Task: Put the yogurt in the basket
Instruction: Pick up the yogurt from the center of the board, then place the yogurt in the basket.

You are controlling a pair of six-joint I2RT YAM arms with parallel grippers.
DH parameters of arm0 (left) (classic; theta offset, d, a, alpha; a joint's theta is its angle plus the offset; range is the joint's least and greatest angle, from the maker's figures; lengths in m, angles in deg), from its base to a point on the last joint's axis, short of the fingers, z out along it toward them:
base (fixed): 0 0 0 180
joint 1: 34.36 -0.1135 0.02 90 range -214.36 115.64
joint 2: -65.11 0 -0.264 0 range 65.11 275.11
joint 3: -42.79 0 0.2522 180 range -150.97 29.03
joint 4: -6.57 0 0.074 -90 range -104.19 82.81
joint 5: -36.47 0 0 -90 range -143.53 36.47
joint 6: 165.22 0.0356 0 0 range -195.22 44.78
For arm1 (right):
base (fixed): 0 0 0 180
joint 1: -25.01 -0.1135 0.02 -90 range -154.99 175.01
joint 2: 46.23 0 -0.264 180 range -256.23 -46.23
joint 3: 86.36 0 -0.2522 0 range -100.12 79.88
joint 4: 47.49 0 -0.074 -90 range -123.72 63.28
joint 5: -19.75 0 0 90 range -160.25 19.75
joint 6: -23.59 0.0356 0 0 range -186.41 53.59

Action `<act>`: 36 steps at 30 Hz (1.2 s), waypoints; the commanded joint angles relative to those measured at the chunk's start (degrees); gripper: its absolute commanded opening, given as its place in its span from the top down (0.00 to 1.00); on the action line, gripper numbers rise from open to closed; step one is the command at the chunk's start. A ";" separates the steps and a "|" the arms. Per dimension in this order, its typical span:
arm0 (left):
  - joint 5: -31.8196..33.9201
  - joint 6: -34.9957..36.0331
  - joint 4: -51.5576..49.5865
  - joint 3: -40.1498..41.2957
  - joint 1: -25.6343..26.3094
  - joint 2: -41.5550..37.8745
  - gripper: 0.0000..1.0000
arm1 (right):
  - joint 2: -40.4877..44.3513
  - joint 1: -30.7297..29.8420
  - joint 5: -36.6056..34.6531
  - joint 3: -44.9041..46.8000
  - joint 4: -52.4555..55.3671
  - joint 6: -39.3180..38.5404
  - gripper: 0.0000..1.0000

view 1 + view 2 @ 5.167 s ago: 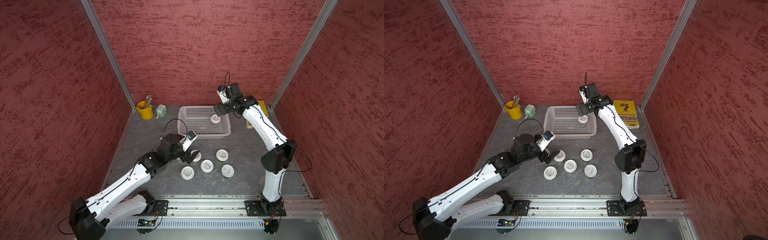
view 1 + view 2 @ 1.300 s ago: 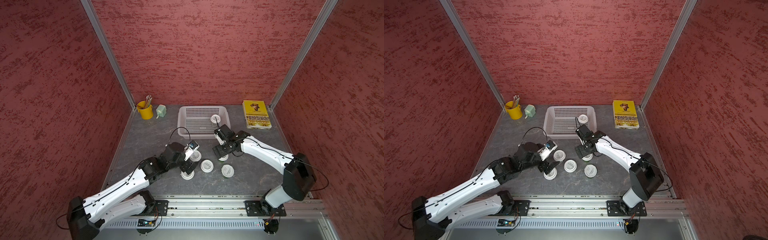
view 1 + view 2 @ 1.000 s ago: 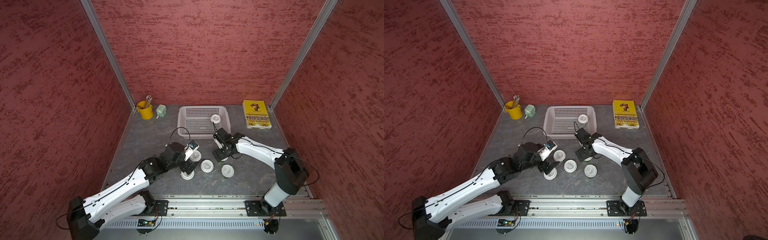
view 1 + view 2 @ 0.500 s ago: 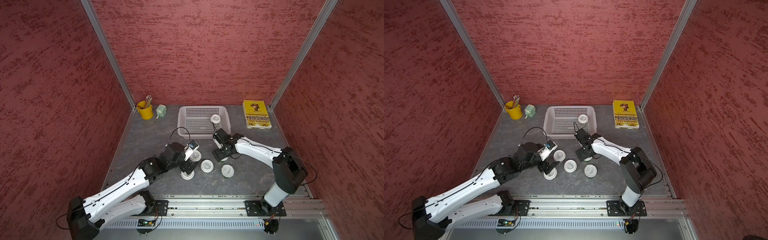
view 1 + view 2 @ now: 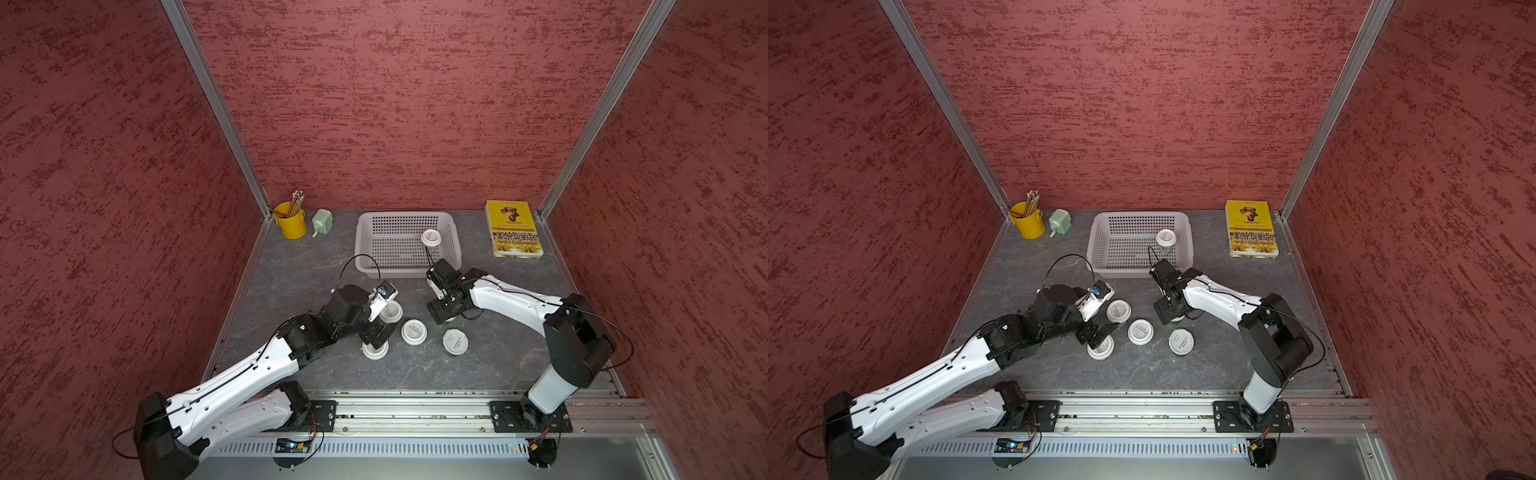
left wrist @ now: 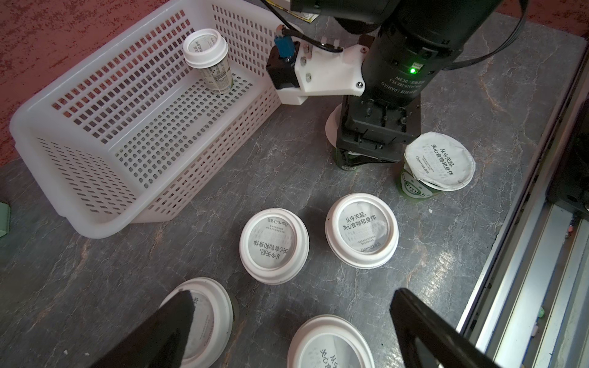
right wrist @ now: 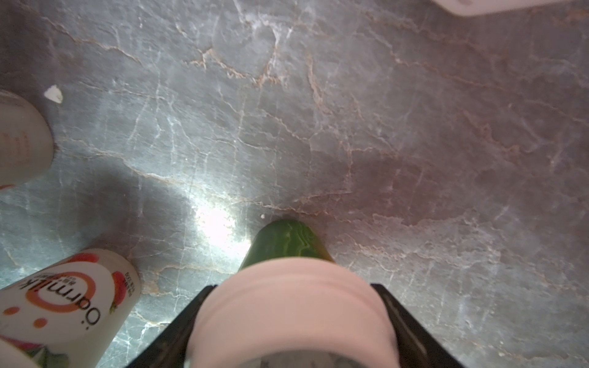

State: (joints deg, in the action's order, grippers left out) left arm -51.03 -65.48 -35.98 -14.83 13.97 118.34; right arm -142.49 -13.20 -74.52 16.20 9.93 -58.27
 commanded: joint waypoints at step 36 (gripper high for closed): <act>2.53 0.08 2.06 -1.81 0.06 0.10 0.00 | -18.07 3.55 0.82 -49.87 16.16 -9.45 0.25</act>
State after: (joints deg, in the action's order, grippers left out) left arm -49.06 -65.72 -35.72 -15.44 14.17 118.14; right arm -156.07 -11.02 -74.39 -28.33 23.22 -65.65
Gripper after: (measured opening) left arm 0.993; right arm 0.748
